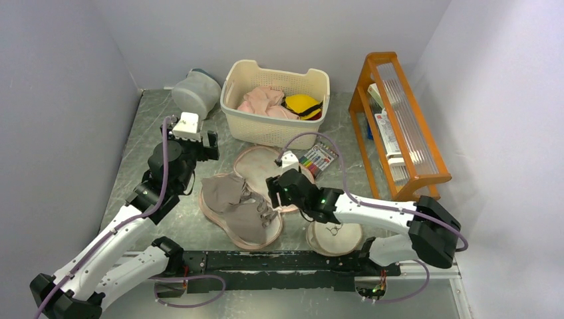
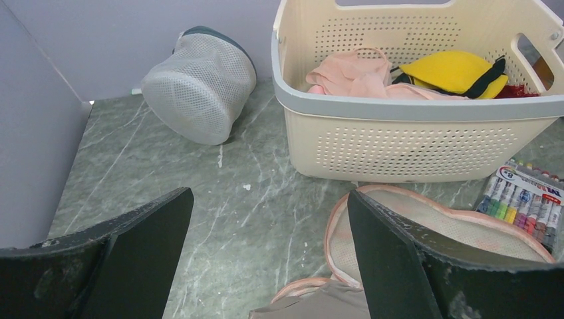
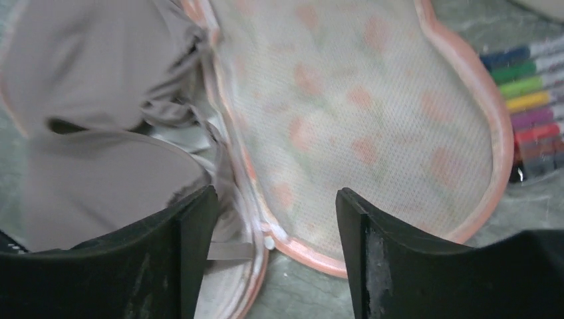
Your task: Unzip the laundry bag and remove the bra
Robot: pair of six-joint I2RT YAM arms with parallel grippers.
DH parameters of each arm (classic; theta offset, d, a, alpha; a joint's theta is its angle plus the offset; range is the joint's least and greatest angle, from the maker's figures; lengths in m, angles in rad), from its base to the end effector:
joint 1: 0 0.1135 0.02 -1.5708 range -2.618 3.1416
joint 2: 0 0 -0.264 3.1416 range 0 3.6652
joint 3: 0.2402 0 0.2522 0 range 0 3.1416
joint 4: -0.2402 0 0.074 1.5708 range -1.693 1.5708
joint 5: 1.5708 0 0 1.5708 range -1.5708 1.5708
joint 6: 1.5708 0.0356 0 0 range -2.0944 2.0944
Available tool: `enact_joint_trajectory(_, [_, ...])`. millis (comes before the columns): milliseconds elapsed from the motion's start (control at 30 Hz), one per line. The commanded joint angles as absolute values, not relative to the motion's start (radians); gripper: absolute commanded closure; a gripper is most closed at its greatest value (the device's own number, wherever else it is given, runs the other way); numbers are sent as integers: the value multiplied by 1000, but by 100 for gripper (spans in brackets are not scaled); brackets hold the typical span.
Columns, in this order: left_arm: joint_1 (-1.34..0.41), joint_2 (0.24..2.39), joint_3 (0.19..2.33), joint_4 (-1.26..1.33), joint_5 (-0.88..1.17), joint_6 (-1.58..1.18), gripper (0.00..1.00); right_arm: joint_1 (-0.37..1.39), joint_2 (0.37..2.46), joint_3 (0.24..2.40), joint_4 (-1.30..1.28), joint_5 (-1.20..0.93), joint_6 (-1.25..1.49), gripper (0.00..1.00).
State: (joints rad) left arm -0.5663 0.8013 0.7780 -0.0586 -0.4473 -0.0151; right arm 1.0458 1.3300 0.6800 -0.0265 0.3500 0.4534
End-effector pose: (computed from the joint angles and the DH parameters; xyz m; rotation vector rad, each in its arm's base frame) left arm 0.1672 -0.0881 0.3487 0.1135 1.6412 -0.0743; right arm 0.1470 0.2294 0.2021 -0.4694 2.1851 0.4394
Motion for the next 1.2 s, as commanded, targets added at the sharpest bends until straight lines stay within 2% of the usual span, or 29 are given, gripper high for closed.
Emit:
enact_joint_trajectory(0, [-557,777,816,-66,-458,-20,2,1103,1316,753,-92,402,396,29])
enact_joint_trajectory(100, [-557,749,806,-57,-513,-19,2,1198,1370,804,-74,404,403,22])
enact_joint_trajectory(300, [-557,669,773,-21,-634,-11,2,1367,1551,953,-58,414,408,21])
enact_joint_trajectory(567, [-556,630,767,-16,-639,-8,2,1474,1763,1149,-210,558,405,35])
enact_joint_trajectory(800, [-557,649,778,-26,-620,-9,3,1509,1888,1252,-265,602,395,38])
enact_joint_trajectory(1167, [-557,653,779,-26,-608,-10,2,1520,1963,1316,-342,735,406,55])
